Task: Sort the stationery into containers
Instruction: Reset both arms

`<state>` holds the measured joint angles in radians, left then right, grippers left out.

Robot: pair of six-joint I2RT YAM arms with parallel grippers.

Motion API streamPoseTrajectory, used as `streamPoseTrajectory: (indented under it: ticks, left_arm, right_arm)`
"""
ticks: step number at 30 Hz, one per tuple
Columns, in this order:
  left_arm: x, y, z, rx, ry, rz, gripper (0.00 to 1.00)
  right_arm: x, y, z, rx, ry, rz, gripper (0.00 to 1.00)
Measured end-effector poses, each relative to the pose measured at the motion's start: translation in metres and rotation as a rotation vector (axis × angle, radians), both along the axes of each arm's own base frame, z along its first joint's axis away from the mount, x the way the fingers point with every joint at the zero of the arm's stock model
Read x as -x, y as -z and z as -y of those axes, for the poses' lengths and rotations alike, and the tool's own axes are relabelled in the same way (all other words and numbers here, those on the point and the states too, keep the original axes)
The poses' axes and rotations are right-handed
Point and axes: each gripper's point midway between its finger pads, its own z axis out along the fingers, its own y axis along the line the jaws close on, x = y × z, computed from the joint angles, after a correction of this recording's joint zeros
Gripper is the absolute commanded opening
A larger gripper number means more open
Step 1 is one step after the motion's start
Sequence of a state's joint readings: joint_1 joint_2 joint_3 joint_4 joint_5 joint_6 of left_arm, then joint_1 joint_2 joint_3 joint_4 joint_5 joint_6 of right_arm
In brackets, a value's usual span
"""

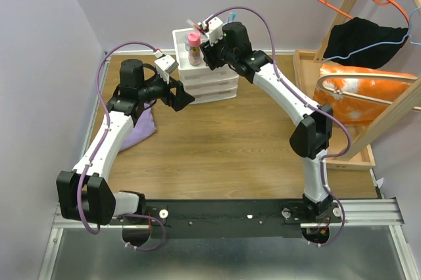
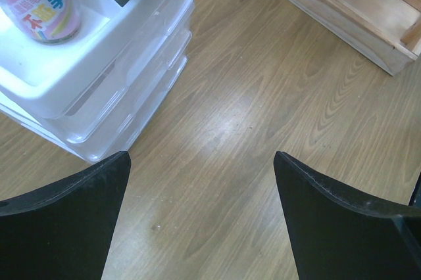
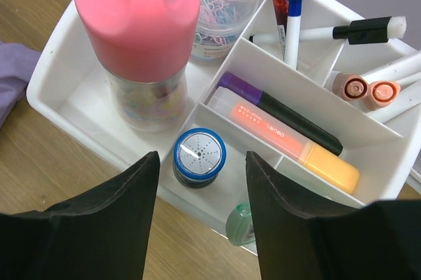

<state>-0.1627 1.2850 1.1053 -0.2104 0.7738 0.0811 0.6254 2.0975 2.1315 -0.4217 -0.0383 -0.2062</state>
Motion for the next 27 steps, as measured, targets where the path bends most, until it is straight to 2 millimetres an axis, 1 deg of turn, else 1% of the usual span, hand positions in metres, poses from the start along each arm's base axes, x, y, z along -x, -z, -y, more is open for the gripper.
streamPoseTrajectory:
  ticks: [5, 6, 8, 9, 11, 12, 13, 14, 15, 16, 17, 18, 20, 22, 24, 25, 26, 27]
  left_arm:
    - [0.001, -0.003, -0.001, 0.001, -0.004, 0.009, 0.99]
    - [0.002, -0.006, -0.001, 0.0, -0.007, 0.016, 0.99]
    - [0.002, -0.011, -0.004, -0.006, -0.028, 0.035, 0.99]
    - [0.003, -0.013, -0.006, -0.009, -0.039, 0.041, 0.99]
    - [0.004, -0.018, -0.01, -0.022, -0.062, 0.06, 0.99]
    - [0.004, -0.019, -0.013, -0.031, -0.081, 0.068, 0.99]
    - [0.003, -0.02, -0.018, -0.045, -0.107, 0.075, 0.99]
    - [0.003, -0.02, -0.021, -0.056, -0.126, 0.076, 0.99]
    - [0.002, -0.018, -0.026, -0.071, -0.155, 0.072, 0.99]
    - [0.002, -0.017, -0.03, -0.083, -0.173, 0.068, 0.99]
    - [0.001, -0.013, -0.036, -0.105, -0.203, 0.062, 0.99]
    - [0.0, -0.011, -0.041, -0.12, -0.222, 0.057, 0.99]
    - [0.001, -0.004, -0.05, -0.154, -0.262, 0.039, 0.99]
    - [0.002, 0.0, -0.061, -0.188, -0.296, 0.032, 0.99]
    - [0.006, 0.005, -0.066, -0.208, -0.312, 0.025, 0.99]
    - [0.009, 0.008, -0.07, -0.218, -0.322, 0.018, 0.99]
    - [0.012, 0.011, -0.071, -0.222, -0.326, 0.016, 0.99]
    - [0.014, 0.013, -0.072, -0.225, -0.329, 0.01, 0.99]
  right_arm:
    - [0.008, -0.009, 0.009, -0.006, 0.027, -0.012, 0.73]
    - [0.013, -0.013, 0.014, -0.008, 0.035, -0.012, 0.78]
    - [0.03, -0.02, 0.03, -0.003, 0.057, -0.022, 0.85]
    - [0.038, -0.023, 0.037, 0.0, 0.064, -0.026, 0.92]
    - [0.056, -0.04, 0.052, -0.021, 0.078, -0.008, 0.99]
    - [0.062, -0.044, 0.056, -0.027, 0.084, -0.005, 1.0]
    - [0.073, -0.045, 0.066, -0.027, 0.093, -0.007, 1.0]
    - [0.081, -0.044, 0.073, -0.027, 0.102, -0.01, 1.0]
    - [0.094, -0.036, 0.086, -0.019, 0.127, -0.029, 1.0]
    - [0.1, -0.029, 0.093, -0.013, 0.147, -0.045, 1.0]
    - [0.107, -0.01, 0.105, 0.002, 0.196, -0.081, 1.0]
    - [0.111, 0.005, 0.111, 0.017, 0.222, -0.11, 1.0]
    - [0.125, 0.049, 0.126, 0.072, 0.274, -0.2, 1.0]
    - [0.141, 0.088, 0.139, 0.13, 0.305, -0.287, 1.0]
    - [0.159, 0.114, 0.151, 0.17, 0.327, -0.365, 1.0]
    - [0.166, 0.116, 0.155, 0.175, 0.335, -0.388, 1.0]
    - [0.17, 0.113, 0.155, 0.161, 0.336, -0.397, 1.0]
    - [0.172, 0.106, 0.154, 0.136, 0.336, -0.391, 1.0]
